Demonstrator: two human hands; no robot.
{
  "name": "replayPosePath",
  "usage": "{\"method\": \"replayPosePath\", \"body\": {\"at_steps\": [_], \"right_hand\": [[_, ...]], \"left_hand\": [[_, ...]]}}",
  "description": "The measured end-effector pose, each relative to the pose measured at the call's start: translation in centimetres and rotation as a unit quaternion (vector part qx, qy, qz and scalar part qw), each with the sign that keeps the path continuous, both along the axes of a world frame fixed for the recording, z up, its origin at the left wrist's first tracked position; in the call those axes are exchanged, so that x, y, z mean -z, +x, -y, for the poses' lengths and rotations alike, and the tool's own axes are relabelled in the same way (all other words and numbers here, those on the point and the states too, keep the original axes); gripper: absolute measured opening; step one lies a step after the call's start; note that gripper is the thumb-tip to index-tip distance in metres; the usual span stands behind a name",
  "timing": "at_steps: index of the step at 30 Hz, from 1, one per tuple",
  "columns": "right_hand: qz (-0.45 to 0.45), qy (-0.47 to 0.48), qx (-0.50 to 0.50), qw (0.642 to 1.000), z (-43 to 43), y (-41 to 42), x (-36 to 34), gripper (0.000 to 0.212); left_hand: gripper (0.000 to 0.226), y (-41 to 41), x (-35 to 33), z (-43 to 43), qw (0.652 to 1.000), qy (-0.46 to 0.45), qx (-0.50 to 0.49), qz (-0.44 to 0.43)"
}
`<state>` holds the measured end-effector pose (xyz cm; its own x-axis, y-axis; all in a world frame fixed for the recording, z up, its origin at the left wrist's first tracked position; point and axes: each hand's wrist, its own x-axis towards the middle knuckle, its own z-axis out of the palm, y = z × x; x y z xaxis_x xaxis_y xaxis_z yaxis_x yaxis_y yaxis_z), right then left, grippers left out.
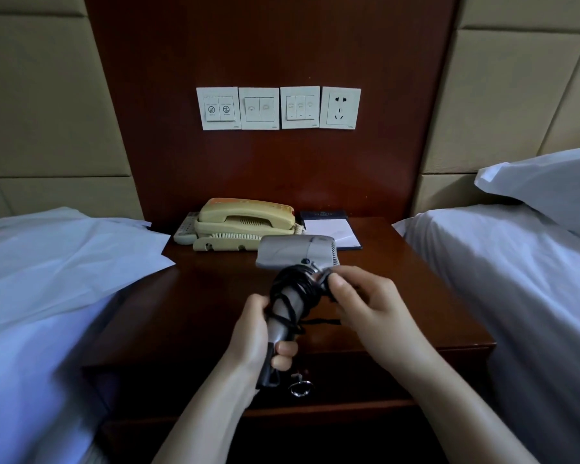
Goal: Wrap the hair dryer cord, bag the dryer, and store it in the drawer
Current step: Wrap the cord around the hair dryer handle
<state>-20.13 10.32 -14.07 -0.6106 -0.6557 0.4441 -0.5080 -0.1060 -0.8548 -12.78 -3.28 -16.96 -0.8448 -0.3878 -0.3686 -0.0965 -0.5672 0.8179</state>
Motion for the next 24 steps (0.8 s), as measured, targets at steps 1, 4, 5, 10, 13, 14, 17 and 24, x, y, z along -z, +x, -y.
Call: {"method": "replayPosePath", "body": {"at_steps": [1,4,5,10,13,14,17,24], "right_hand": [[-0.035,0.023,0.032,0.999,0.0,0.0,0.1,0.017],[-0.092,0.066,0.09,0.989,0.1,0.0,0.6,0.008],[-0.103,0.073,0.096,0.987,0.1,0.0,0.8,0.007],[-0.137,0.071,0.101,0.983,-0.2,-0.4,0.9,0.013],[-0.133,0.075,0.089,0.984,-0.4,-0.6,1.0,0.017],[-0.13,0.073,0.084,0.985,-0.5,-0.6,1.0,0.017],[-0.118,0.056,0.079,0.988,-0.6,-0.6,0.8,0.014],[-0.124,0.067,0.075,0.987,-0.7,-0.5,0.2,0.016]], "left_hand": [[0.033,-0.1,0.1,-0.1,1.0,0.002,0.001,-0.005],[0.034,0.2,-0.2,-0.8,0.999,-0.01,0.009,-0.03],[0.032,0.4,-0.4,-1.0,0.999,-0.014,0.015,-0.035],[0.025,0.8,-0.7,-1.8,0.999,-0.015,0.041,-0.021],[0.025,0.6,-0.6,-1.8,0.998,-0.054,0.035,0.01],[0.025,0.7,-0.4,-1.9,0.997,-0.073,0.032,0.013],[0.022,1.3,-0.5,-2.4,0.991,-0.13,0.034,-0.01],[0.025,1.3,-0.3,-2.9,0.983,-0.18,0.017,-0.025]]}}
